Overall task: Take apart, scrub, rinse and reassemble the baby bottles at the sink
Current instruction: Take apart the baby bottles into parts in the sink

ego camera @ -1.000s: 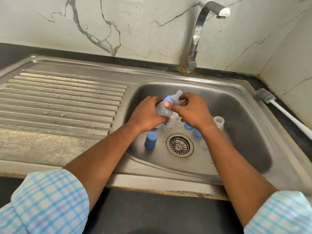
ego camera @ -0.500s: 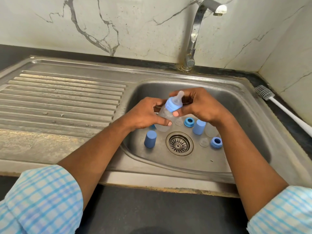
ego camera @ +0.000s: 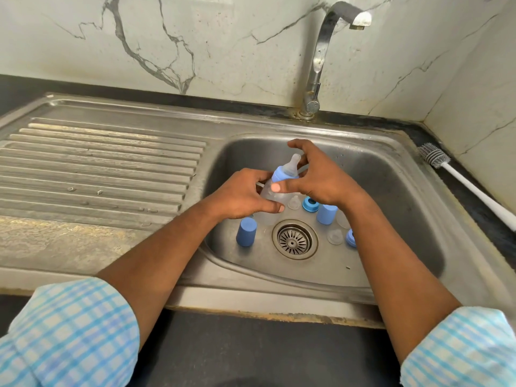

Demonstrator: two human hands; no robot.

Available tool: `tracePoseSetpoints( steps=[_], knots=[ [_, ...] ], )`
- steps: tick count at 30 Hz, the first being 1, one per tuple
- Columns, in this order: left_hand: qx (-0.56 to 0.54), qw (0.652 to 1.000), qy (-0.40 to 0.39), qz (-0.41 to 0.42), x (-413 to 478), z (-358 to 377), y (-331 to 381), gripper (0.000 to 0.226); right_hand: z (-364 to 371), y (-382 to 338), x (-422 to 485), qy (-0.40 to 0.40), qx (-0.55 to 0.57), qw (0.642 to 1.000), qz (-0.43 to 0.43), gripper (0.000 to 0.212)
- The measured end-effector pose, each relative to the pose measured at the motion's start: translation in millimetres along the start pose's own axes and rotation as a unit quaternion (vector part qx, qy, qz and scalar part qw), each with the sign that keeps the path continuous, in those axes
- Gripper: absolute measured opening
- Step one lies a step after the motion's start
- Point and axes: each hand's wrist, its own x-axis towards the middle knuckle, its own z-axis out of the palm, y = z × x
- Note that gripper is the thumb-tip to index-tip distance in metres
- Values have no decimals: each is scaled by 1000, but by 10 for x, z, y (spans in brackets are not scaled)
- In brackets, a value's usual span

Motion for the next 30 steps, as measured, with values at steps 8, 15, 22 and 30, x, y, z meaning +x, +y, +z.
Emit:
tracePoseSetpoints(
  steps=[8,15,22,30],
  knots=[
    [-10,1000,12,-13,16,-19,-57,46,-131,29,-22,-12,29,999,23,88],
    [-35,999,13,-14,18,-3,-39,43,48,-62,-18,46,-18,998,-33,67],
    [-91,995,-2,-36,6,-34,13,46,69,-111,-41,33,47,995,-77,80],
    [-85,994,-16,-67,-2,-44,10,38,-22,-39,-39,-92,92,991,-35,84]
  ],
)
